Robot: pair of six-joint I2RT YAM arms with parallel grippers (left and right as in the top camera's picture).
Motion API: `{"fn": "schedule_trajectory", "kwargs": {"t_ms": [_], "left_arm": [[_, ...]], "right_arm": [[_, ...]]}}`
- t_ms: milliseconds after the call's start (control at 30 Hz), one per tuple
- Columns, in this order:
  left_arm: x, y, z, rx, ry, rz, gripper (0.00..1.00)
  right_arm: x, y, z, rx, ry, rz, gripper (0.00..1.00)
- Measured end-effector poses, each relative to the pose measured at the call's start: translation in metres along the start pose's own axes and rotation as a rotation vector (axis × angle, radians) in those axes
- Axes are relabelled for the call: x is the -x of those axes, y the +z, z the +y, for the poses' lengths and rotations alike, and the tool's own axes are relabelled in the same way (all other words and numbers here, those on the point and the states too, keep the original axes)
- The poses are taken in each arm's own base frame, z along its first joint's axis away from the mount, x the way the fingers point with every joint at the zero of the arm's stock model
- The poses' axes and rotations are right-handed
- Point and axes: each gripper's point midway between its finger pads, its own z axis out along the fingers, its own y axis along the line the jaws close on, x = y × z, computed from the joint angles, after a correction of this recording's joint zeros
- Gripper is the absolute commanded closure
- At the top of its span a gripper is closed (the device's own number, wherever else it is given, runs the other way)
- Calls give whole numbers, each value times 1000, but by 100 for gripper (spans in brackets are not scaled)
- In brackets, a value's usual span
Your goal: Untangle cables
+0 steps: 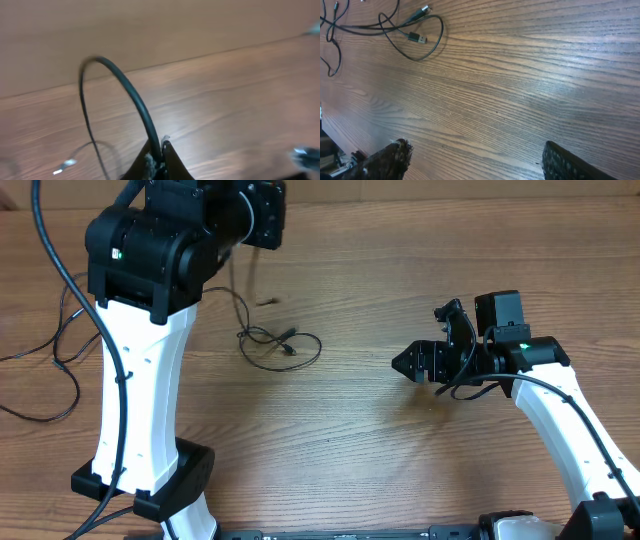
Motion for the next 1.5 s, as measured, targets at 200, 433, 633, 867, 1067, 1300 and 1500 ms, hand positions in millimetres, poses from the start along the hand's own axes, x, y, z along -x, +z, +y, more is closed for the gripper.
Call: {"fn": "schedule_trajectory", "kwargs": {"t_ms": [200, 433, 633, 867, 1067, 1300, 1500], "left_arm": [[-9, -1, 14, 79, 5, 34, 34], [-24, -2, 19, 105, 13, 96, 35], [-49, -1, 22, 120, 24, 205, 44], [-78, 22, 26, 147, 21, 345, 42], [-95, 23, 27, 156, 11, 405, 39], [-155, -14, 42, 227, -21, 545, 34], [-181, -35, 56, 313, -128, 494, 0]], "right_arm": [[0, 0, 0, 0, 1, 2, 18], [-1, 0, 0, 0, 2, 3, 18], [-1, 0, 0, -1, 2, 4, 18], [-3, 0, 0, -2, 7, 10, 18], [-4, 0, -3, -15, 12, 17, 18], [-7, 0, -5, -27, 18, 26, 16], [-7, 0, -5, -30, 18, 26, 16]]}}
